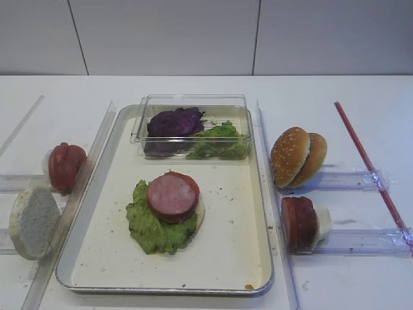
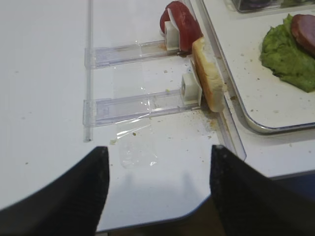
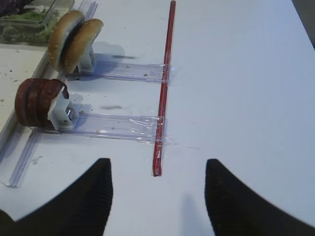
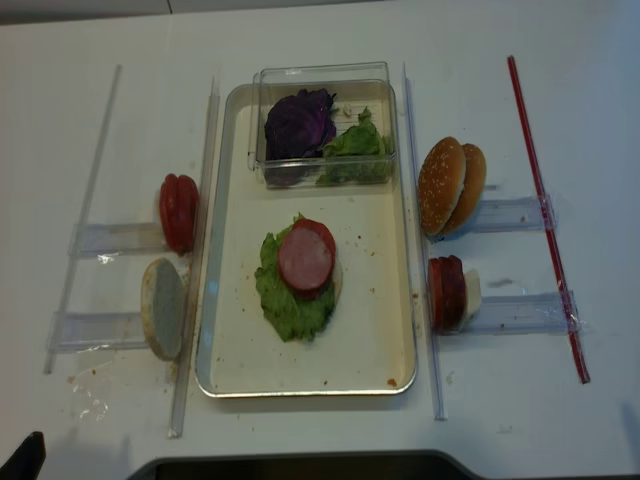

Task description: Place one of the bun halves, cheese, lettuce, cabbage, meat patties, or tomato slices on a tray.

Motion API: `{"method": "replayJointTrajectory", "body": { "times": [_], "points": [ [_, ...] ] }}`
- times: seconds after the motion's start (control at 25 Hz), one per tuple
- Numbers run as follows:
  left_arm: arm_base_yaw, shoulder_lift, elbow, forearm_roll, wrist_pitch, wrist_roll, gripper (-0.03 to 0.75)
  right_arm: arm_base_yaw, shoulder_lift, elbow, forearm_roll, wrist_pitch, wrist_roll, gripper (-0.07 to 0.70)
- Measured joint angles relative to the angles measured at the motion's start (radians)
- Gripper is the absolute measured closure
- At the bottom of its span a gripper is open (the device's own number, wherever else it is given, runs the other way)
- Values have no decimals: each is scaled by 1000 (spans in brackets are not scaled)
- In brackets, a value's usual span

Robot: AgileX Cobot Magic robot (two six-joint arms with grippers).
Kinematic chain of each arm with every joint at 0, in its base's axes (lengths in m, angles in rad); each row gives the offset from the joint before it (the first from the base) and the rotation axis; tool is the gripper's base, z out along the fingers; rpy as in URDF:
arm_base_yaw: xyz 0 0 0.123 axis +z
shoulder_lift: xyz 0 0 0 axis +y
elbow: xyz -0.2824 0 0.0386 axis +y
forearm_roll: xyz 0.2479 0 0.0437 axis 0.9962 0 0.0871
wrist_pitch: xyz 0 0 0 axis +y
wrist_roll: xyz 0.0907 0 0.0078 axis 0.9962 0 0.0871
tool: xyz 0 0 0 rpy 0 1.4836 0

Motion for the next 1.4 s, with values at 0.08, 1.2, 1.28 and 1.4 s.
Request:
{"method": "replayJointTrajectory", "body": {
  "times": [0.08,1.2,1.28,1.4],
  "points": [
    [0,0,0,0,0,0,308,0,0,0,0,0,0,195],
    [0,0,0,0,0,0,308,0,0,0,0,0,-2,195],
    [0,0,0,0,0,0,308,0,0,0,0,0,-2,195],
    [0,0,0,0,0,0,308,0,0,0,0,0,-2,195]
  ]
}}
